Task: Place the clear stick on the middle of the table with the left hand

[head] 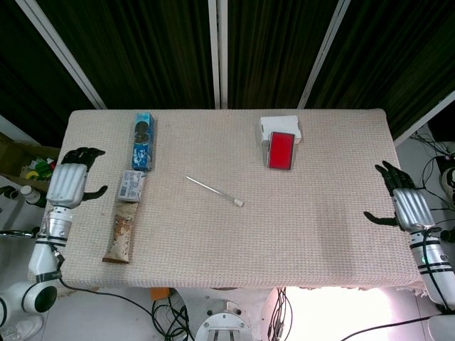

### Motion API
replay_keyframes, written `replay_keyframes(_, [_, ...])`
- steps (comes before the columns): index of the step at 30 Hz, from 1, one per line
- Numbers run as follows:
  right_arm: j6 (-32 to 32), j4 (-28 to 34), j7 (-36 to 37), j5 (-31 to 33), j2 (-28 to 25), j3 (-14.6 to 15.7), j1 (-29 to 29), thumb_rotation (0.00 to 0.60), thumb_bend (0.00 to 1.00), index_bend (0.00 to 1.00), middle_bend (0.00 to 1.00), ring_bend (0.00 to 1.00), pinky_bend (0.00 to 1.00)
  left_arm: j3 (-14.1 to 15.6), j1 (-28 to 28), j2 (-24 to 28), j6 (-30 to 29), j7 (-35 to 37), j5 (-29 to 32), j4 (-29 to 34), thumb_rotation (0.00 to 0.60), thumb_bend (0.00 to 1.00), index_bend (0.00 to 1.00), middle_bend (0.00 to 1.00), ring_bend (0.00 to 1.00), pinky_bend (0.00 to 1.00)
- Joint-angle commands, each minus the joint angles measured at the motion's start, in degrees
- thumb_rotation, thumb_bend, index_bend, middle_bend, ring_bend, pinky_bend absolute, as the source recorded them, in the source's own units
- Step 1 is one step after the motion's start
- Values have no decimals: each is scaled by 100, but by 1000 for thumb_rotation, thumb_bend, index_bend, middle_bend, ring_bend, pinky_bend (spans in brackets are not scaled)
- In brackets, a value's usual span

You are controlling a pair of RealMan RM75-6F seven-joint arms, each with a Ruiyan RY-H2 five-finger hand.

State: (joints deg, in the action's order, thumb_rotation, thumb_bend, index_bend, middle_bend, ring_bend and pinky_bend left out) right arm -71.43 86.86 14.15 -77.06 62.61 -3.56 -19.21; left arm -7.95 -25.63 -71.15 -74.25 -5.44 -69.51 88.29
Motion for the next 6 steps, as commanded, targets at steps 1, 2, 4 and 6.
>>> replay_keyframes(1, [-509,-14,235,-182,-28,131,438,600,130,0,10,1,77,463,871,499,-885,725,-580,267,600,181,203,189,132,164])
replay_keyframes(2, [-580,-5,255,-217,-29,167,515,600,130,0,13,1,77,529,1015,547,-1025,818,-638,319,600,181,202,189,128,163])
replay_keyframes(4, [-727,27,255,-311,-33,255,678,600,131,0,18,1,76,700,1327,631,-1315,939,-787,417,600,181,202,189,123,163])
replay_keyframes(6, [-867,59,244,-417,-26,311,794,600,131,0,24,1,76,831,1570,648,-1559,909,-897,481,600,182,202,189,123,162])
